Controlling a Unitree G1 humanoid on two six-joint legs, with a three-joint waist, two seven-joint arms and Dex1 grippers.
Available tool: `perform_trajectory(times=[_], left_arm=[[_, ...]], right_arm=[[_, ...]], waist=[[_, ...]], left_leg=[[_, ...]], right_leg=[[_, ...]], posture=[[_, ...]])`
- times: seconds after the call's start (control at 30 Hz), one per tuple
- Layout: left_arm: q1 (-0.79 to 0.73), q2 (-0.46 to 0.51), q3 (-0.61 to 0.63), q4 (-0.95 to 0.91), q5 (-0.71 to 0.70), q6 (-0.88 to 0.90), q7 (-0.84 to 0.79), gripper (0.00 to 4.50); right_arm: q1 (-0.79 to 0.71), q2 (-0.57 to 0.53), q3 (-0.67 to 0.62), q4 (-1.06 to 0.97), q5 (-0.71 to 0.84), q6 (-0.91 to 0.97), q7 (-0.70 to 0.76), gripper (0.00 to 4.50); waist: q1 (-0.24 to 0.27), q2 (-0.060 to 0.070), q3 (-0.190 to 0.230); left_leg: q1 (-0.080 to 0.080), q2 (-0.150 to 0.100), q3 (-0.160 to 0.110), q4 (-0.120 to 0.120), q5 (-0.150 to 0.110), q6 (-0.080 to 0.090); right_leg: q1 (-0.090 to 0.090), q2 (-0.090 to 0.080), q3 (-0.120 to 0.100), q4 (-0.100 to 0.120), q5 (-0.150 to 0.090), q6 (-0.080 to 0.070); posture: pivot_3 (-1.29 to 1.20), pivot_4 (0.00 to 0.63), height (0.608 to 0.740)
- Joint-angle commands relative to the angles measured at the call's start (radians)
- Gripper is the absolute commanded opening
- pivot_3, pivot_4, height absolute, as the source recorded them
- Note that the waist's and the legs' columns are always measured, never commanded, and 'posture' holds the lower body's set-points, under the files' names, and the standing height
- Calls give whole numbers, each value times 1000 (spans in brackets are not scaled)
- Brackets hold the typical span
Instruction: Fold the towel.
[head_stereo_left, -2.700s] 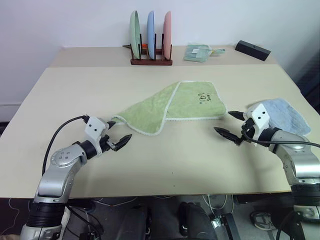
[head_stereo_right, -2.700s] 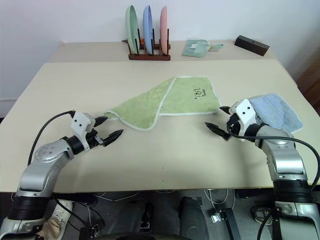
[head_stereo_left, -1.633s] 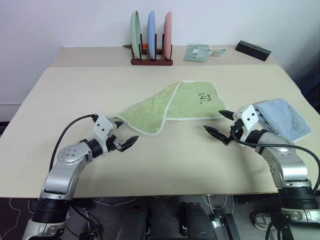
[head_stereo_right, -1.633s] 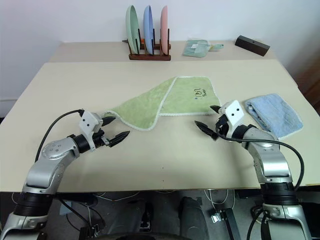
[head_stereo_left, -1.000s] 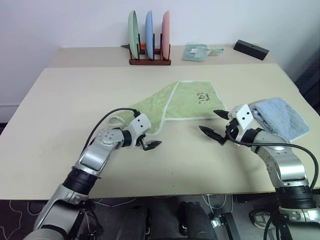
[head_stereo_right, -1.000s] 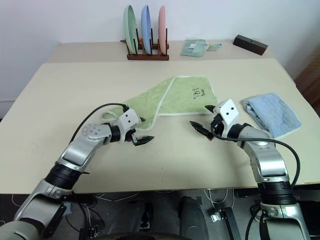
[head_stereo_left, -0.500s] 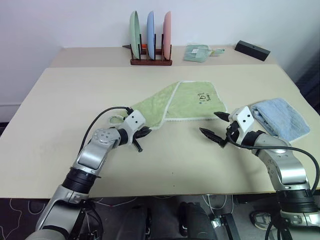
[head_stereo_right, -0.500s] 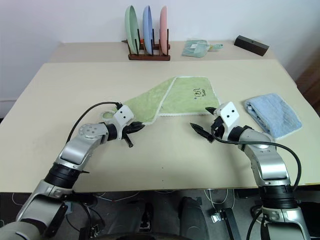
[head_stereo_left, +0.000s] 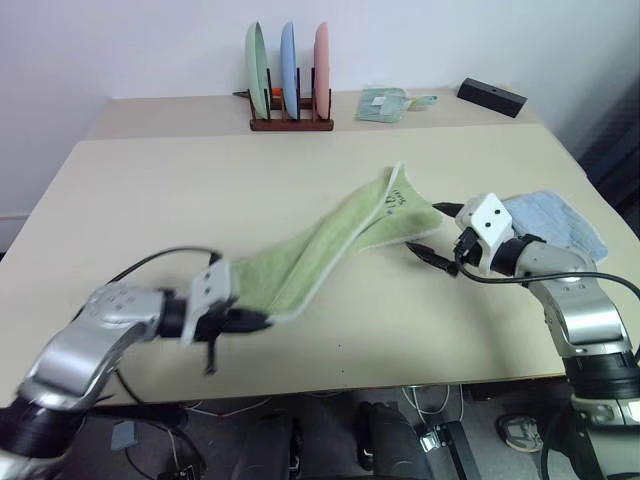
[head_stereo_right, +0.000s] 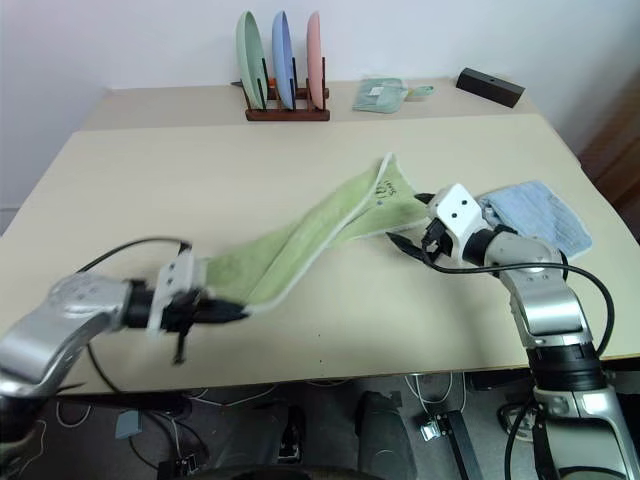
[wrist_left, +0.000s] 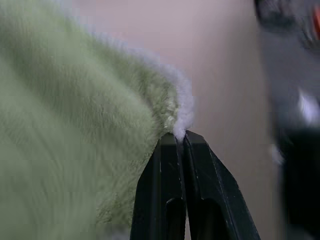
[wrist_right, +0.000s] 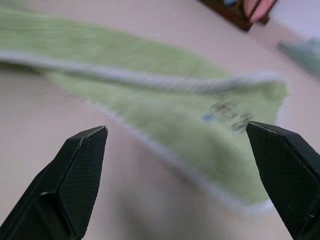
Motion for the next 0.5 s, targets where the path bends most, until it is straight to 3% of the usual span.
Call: perform_trajectory(times=[0.03,0.17,0.3,0.5], left_arm=[[74,59,55,-18,26,-43,-18,37],[213,100,138,7,71,-86,3,37],[226,69,162,-8,58,-81,50,37],[214,34,132,-13,58,-82,82,37]], right_arm=[[-72,-12,30,73,-57,-72,7,4500],[-177,-29,117,277,-198,-261,-11,4500],[-236,-39,167,427,-296,-437,-39,4500],[-378,-38,270,670,-537,-751,-275,4500]], waist=[[6,0,0],[1,0,0],[1,0,0],[-3,0,1]], left_leg=[[0,0,0,0,0,0],[-1,0,0,1,0,1],[-1,0,0,0,0,1],[0,0,1,0,3,-5]], right_leg=[[0,0,0,0,0,0],[0,-1,0,-1,0,0],[0,0,0,-1,0,0],[0,0,0,-1,0,0]], posture=[[0,150,737],[0,150,737],[0,150,737],[0,150,737]])
